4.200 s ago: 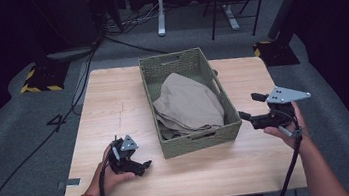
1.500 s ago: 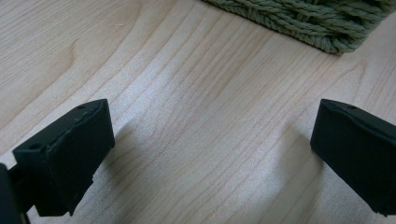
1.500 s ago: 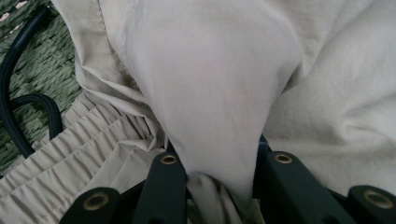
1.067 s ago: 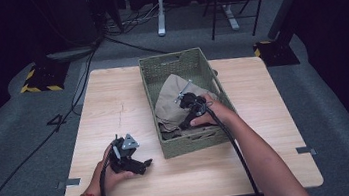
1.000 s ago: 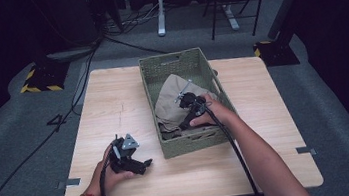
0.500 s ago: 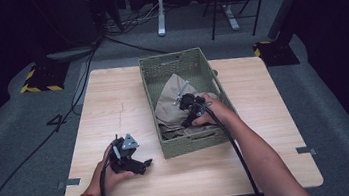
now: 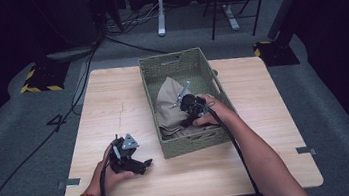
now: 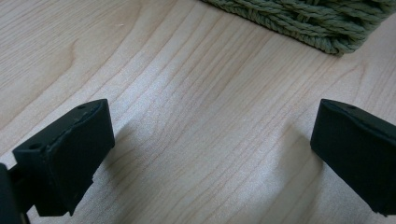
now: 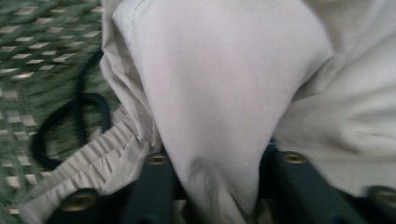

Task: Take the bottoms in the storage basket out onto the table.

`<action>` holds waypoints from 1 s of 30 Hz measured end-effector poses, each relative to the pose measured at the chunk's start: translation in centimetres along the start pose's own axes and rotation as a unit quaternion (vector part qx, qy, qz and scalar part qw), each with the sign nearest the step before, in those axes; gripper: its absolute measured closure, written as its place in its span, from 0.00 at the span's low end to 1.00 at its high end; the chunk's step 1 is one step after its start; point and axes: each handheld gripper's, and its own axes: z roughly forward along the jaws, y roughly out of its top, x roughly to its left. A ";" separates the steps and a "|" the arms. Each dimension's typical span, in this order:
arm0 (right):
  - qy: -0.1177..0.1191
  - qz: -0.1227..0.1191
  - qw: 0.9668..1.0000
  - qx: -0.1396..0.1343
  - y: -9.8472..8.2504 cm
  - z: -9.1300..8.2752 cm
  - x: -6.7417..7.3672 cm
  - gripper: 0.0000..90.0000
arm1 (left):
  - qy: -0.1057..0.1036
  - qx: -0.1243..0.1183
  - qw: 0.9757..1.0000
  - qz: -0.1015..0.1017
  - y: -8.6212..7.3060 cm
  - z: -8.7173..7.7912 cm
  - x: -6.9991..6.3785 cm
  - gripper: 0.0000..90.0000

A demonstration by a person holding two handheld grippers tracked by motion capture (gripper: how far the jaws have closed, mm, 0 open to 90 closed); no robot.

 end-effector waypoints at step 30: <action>-0.032 -0.032 0.999 0.024 0.3 0.4 0.6 0.83 | 0.000 0.000 1.000 -0.001 0.0 0.0 0.0 0.00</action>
